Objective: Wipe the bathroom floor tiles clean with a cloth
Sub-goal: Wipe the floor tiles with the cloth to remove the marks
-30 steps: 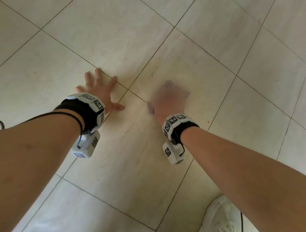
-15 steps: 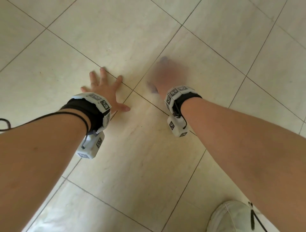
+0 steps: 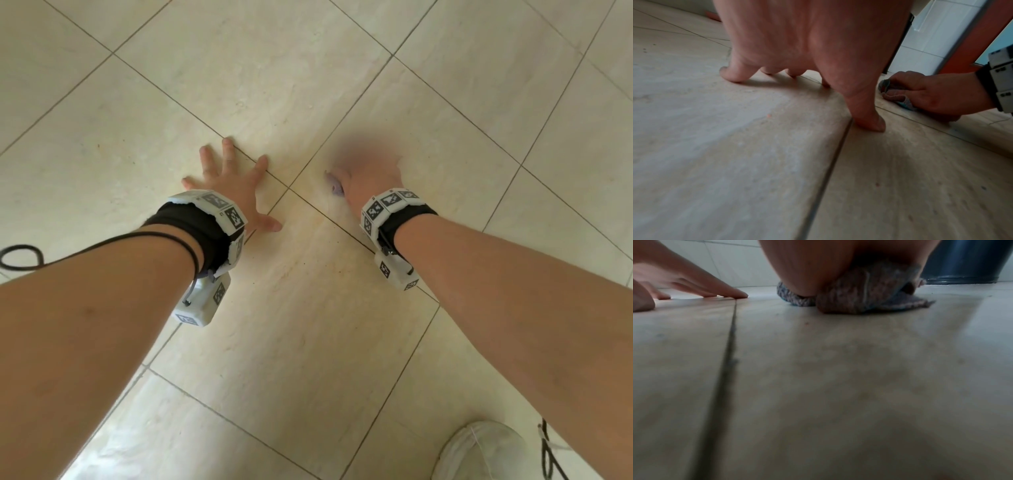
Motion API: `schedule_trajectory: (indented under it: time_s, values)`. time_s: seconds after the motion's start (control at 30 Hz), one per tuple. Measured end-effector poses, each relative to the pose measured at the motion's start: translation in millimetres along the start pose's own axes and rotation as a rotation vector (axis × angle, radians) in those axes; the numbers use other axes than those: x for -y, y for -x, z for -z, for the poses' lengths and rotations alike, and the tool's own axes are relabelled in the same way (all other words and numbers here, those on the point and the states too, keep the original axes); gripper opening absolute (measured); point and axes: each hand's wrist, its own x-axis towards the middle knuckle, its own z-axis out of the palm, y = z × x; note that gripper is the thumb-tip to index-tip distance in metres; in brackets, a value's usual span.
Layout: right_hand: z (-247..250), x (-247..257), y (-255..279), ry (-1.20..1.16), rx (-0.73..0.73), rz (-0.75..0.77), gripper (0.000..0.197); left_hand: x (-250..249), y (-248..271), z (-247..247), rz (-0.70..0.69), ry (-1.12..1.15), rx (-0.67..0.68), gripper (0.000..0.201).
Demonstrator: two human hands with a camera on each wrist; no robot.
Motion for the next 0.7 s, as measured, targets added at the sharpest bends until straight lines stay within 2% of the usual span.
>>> schedule_trajectory:
  time_s: [0.2, 0.27, 0.47, 0.57, 0.63, 0.7]
  values:
    - [-5.1, -6.6, -6.7, 0.048, 0.046, 0.094, 0.042, 0.4, -1.6, -0.7, -0.001, 0.001, 0.012, 0.117]
    - [-5.3, -7.9, -5.8, -0.021, 0.058, 0.073, 0.039, 0.6, -1.6, -0.7, 0.0, -0.002, 0.009, 0.117]
    - [-5.1, -25.2, 13.6, -0.082, 0.113, 0.154, 0.031, 0.1, -0.6, -0.1, 0.001, 0.011, -0.009, 0.117]
    - [6.5, -47.3, 13.7, -0.054, 0.174, 0.002, 0.032, -4.1, 2.1, 3.7, 0.013, 0.018, 0.0, 0.115]
    - [16.1, -64.4, 10.9, -0.079, 0.158, -0.115, 0.031, -10.1, 3.2, 6.2, 0.034, 0.038, -0.016, 0.109]
    - [23.7, -74.4, 7.5, -0.102, 0.117, -0.165, 0.032, -17.6, 3.7, 8.7, 0.039, 0.051, -0.055, 0.103]
